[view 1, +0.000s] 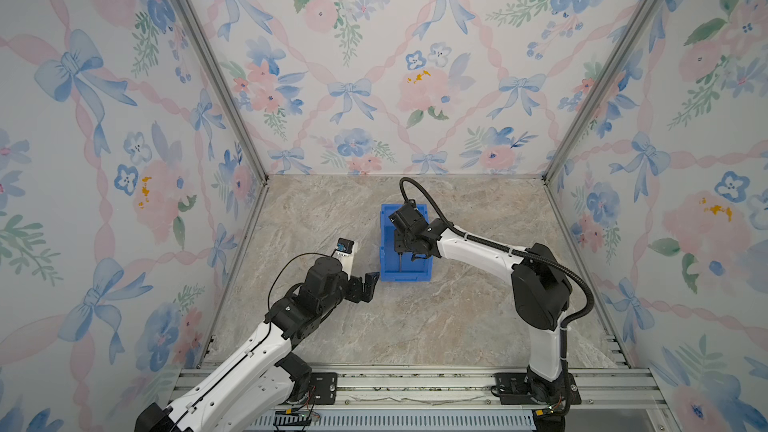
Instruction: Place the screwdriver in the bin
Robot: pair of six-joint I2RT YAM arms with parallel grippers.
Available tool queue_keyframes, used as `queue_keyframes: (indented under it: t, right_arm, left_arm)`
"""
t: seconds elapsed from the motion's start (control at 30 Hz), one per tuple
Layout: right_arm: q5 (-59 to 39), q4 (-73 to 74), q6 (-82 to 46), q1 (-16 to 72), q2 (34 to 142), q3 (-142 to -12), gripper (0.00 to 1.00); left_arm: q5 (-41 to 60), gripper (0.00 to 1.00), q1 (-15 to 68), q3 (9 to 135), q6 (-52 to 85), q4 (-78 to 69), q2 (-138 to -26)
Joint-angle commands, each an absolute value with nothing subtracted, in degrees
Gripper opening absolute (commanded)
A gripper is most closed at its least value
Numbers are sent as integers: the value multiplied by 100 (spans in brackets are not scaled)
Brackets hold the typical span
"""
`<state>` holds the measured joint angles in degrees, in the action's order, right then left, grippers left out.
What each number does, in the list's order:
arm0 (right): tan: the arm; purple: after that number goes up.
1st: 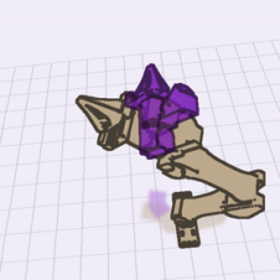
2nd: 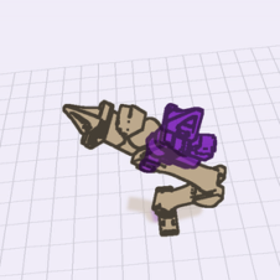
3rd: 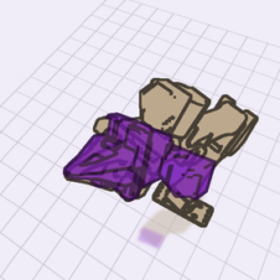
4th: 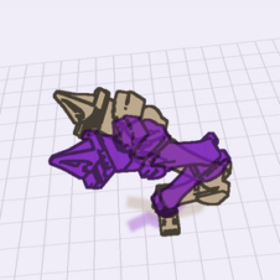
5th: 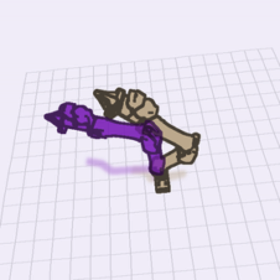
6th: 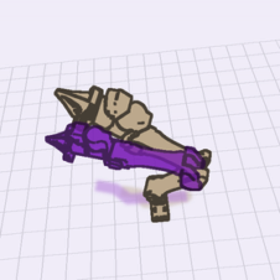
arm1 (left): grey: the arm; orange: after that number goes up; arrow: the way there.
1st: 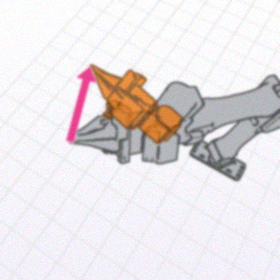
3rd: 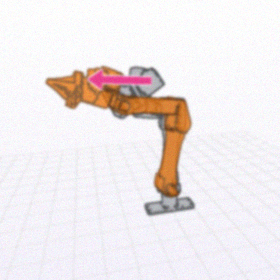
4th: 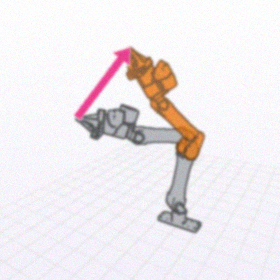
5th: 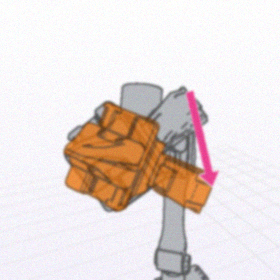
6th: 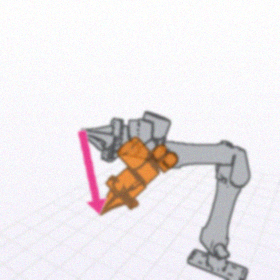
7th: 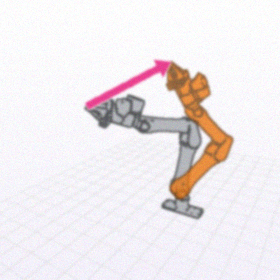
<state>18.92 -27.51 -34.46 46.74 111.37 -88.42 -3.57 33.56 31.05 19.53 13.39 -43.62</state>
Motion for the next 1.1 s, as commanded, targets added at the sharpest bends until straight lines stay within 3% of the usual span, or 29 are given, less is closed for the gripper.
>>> queue_keyframes:
  t: [0.0, 0.27, 0.53, 0.8, 1.07]
  right_arm:
    - [2184, -2771, -3213, 4723, 10572, -8519, 54]
    - [2296, -2313, -2657, 4554, 9199, -7343, 64]
    - [1968, -2153, -2004, 3899, 7737, -6106, 71]
    - [1513, -2367, -1395, 2955, 6308, -5286, 98]
    - [1558, -2446, -1099, 1898, 4917, -4353, 97]
  left_arm:
    - [-953, 98, 3366, 2945, 1996, 1301, -4097]
    - [-2074, 97, 3328, 2844, 1310, 1313, -3563]
    - [-2658, 98, 3322, 2780, 2023, 1309, -3710]
    - [-3017, 97, 3322, 2755, 2392, 1317, -3586]
    - [-3068, 97, 3318, 2723, 1865, 1177, -3888]
